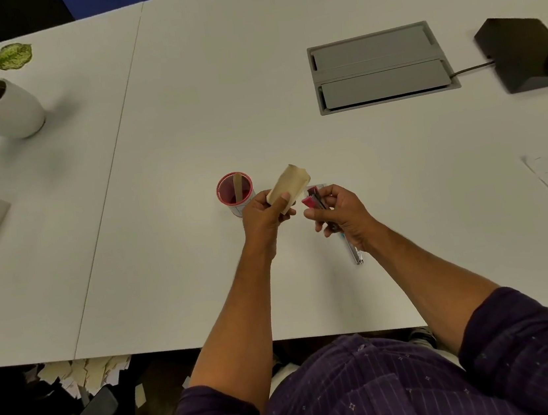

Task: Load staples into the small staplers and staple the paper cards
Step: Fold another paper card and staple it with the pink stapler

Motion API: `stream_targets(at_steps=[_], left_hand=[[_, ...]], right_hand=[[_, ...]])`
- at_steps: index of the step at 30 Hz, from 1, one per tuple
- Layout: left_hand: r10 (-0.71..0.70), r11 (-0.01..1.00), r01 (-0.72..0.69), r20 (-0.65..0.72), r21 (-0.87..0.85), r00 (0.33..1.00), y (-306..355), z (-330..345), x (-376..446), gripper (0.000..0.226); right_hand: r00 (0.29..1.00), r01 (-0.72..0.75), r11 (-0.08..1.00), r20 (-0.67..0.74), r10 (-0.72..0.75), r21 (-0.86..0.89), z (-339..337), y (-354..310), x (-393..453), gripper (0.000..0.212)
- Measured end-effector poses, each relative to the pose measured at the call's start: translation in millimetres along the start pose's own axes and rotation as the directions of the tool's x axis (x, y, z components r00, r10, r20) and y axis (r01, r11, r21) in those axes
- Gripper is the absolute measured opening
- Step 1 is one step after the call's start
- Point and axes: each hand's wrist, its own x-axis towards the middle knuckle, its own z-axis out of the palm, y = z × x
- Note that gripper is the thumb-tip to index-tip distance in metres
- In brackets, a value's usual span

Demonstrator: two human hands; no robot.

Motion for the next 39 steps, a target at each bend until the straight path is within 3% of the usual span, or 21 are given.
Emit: stream_targets(at_steps=[6,8,12,18,24,27,32,39], left_hand=[[-0.050,0.993,0.050,0.005,-0.106,0.999,-3.8,-5.8,2.6,0.020],[-0.058,0.992,0.057,-0.002,-0.109,0.998,-4.8,-6.1,3.8,0.018],[-0.071,0.994,0.069,-0.019,-0.087,0.997,-6.8,-6.5,4.9,0.028],[-0.080,0.996,0.079,-0.021,-0.028,0.997,-10.5,-2.5,1.7,0.042],[-0.068,0.997,0.069,-0.027,0.020,0.997,-11.0,-2.3,1.3,0.021],[-0.057,0.997,0.059,-0.028,0.057,0.998,-12.0,-1.5,1.3,0.024],[-0.031,0.990,0.038,-0.052,0.136,0.998,-12.0,-2.0,2.6,0.025],[0.040,0.975,-0.032,-0.033,0.219,0.999,-10.3,1.9,2.3,0.023]], right_hand=[[0.998,-0.048,0.991,-0.052,0.042,-0.128,2.4,-1.2,3.1,0.052],[0.993,-0.100,0.991,-0.066,0.094,-0.094,5.3,-3.2,4.8,0.056],[0.990,-0.136,0.991,-0.029,0.135,-0.009,4.4,-2.8,5.3,0.037],[0.987,-0.159,0.986,0.023,0.157,0.059,4.4,-0.6,2.9,0.040],[0.993,-0.111,0.987,0.054,0.105,0.118,5.0,1.8,6.1,0.039],[0.994,-0.099,0.989,0.051,0.094,0.111,7.5,2.2,4.0,0.036],[0.997,-0.074,0.985,-0.017,0.078,0.154,11.3,2.7,2.1,0.055],[0.999,-0.044,0.986,-0.009,0.047,0.163,12.0,5.4,0.4,0.055]])
